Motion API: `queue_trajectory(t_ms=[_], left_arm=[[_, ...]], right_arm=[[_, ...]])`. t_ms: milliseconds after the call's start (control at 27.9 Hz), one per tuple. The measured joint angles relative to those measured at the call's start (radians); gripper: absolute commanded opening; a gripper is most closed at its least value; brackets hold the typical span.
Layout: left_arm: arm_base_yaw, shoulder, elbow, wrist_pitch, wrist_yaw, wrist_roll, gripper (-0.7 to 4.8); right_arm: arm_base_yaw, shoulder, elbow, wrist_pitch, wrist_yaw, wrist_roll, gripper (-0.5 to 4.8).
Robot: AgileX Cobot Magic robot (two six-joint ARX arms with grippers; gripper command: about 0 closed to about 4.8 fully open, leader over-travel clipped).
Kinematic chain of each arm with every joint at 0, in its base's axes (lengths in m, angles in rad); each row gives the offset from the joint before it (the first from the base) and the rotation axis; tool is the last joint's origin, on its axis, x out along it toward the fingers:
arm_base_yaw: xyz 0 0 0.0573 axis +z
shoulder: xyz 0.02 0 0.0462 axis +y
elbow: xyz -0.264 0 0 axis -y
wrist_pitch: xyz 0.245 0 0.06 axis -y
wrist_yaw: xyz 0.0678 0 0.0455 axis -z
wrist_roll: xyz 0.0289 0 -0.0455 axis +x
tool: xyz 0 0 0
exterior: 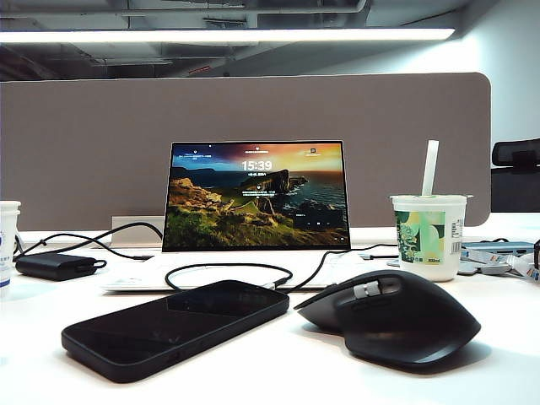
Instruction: Pick up the black phone, pick up the charger plug, insert the charger plug into the phone's charging port, and finally place the connected phone back on the desk.
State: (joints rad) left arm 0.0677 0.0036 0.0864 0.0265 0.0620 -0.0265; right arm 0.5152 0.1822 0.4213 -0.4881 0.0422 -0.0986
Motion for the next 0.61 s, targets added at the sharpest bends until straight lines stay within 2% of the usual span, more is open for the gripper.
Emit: queue_trajectory(t_ms=[107, 358, 609], left_arm=[[0.035, 0.0, -0.021, 0.011, 0.027, -0.012, -0.06], [0.028, 0.0, -0.079, 0.067, 0.041, -0.011, -0.05], [0.01, 0.0, -0.079, 0.07, -0.047, -0.01, -0.06]], right_arm=[[0.0, 0.0, 0.0, 0.0, 0.0, 0.0, 0.0], [0.0, 0.0, 0.0, 0.0, 0.0, 0.0, 0.0], [0.0, 0.0, 0.0, 0.0, 0.0, 0.0, 0.0]])
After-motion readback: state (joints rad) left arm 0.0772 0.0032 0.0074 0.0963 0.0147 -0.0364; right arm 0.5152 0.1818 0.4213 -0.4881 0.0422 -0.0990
